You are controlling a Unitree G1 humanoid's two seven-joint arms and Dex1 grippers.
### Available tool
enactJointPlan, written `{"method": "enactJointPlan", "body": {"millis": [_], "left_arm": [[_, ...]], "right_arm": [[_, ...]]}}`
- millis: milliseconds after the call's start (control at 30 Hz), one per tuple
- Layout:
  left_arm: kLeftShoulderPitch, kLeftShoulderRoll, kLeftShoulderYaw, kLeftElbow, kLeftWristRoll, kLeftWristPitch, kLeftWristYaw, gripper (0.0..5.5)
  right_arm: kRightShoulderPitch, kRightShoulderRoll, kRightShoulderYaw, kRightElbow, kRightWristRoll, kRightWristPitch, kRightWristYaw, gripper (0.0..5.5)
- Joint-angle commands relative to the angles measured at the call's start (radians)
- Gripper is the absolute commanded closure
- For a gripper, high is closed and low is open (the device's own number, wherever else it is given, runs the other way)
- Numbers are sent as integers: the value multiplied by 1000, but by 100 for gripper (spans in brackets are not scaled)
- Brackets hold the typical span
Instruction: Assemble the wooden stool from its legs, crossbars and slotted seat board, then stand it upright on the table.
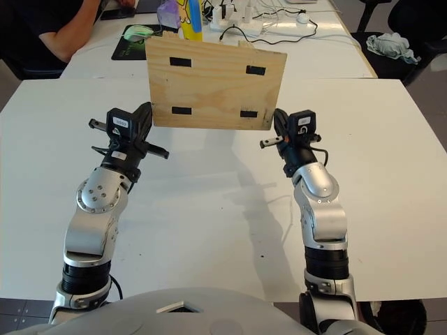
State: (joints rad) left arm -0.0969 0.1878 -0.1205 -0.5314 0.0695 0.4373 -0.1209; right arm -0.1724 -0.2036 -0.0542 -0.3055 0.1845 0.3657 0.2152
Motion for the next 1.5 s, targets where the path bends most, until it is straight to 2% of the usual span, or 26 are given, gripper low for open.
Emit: {"method": "enactJointPlan", "body": {"millis": [33,300,500,633,733,1000,1500], "left_arm": [[-105,-16,-30,-11,-46,1,-61,550],[-170,-5,26,52,-31,10,-46,550],[-39,13,-9,21,-8,8,-59,550],[14,7,-48,43,-4,-16,-66,550],[32,7,-76,85,0,-43,-74,550],[41,21,-116,114,14,-45,-99,550],[39,36,-82,166,15,-61,-107,550]], "right_arm": [[-118,37,30,-40,69,26,31,546],[-163,41,24,-36,84,41,23,546],[-14,-9,3,-35,61,12,53,546],[35,-39,-82,12,26,-84,18,546],[-9,-54,-43,98,-22,-138,38,546],[-55,-98,73,315,-167,-68,42,546],[-28,-49,242,172,-152,-31,177,546]]}}
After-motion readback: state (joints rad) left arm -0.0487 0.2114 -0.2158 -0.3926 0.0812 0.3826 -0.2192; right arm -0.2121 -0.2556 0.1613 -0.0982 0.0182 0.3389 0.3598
